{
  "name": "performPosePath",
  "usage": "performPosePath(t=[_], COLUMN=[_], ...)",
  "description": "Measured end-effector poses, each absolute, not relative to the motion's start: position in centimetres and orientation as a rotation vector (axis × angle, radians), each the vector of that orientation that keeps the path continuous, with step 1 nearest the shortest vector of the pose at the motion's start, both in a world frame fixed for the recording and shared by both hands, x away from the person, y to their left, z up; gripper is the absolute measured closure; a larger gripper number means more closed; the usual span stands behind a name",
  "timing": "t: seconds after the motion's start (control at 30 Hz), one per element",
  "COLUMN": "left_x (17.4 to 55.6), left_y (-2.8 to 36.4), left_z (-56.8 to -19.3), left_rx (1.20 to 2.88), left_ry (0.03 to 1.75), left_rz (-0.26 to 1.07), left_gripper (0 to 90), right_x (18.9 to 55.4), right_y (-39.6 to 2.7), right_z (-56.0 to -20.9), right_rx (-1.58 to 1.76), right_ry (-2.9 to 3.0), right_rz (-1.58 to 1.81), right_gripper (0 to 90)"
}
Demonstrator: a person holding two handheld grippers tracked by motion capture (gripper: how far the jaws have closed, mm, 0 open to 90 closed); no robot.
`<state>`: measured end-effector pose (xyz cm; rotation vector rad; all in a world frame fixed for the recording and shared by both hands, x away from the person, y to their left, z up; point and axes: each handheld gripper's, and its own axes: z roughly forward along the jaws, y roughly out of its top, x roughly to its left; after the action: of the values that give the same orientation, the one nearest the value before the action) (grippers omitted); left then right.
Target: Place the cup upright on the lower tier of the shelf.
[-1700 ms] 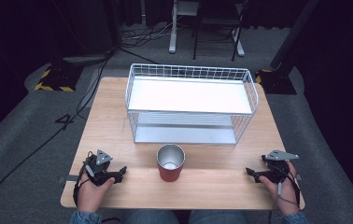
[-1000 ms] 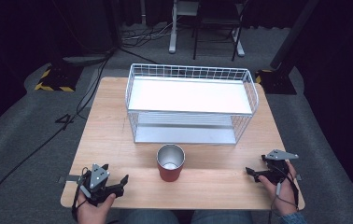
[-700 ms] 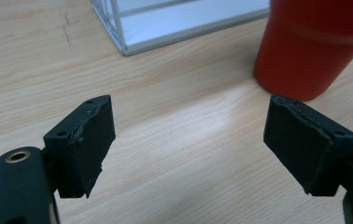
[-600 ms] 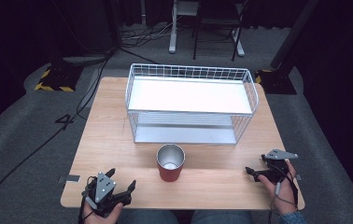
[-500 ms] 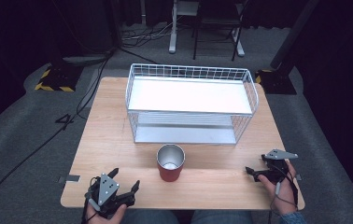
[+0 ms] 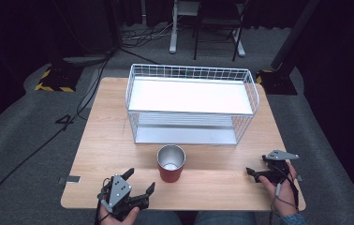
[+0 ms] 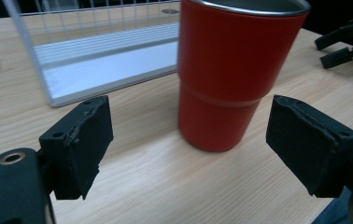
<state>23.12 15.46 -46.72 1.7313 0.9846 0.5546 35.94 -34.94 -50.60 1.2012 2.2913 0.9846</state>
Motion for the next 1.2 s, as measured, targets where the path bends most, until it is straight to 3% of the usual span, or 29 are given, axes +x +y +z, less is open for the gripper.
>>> performPosePath(t=[0.37, 0.8, 1.2], left_x=[24.1, 26.4, 28.1], left_y=[13.1, 10.3, 7.7], left_z=[-47.3, -48.7, -49.7], left_rx=[1.675, 1.762, 1.787], left_ry=[0.954, 0.988, 1.057], left_rz=[0.529, 0.493, 0.548], left_gripper=[15.0, 15.0, 12.1], right_x=[35.9, 35.9, 35.8], right_y=[-34.9, -34.9, -34.9], right_z=[-50.6, -50.6, -50.6], right_rx=[1.201, 1.201, 1.189], right_ry=[2.291, 2.291, 2.288], right_rz=[0.984, 0.984, 0.978], right_gripper=[6.8, 6.8, 7.9])
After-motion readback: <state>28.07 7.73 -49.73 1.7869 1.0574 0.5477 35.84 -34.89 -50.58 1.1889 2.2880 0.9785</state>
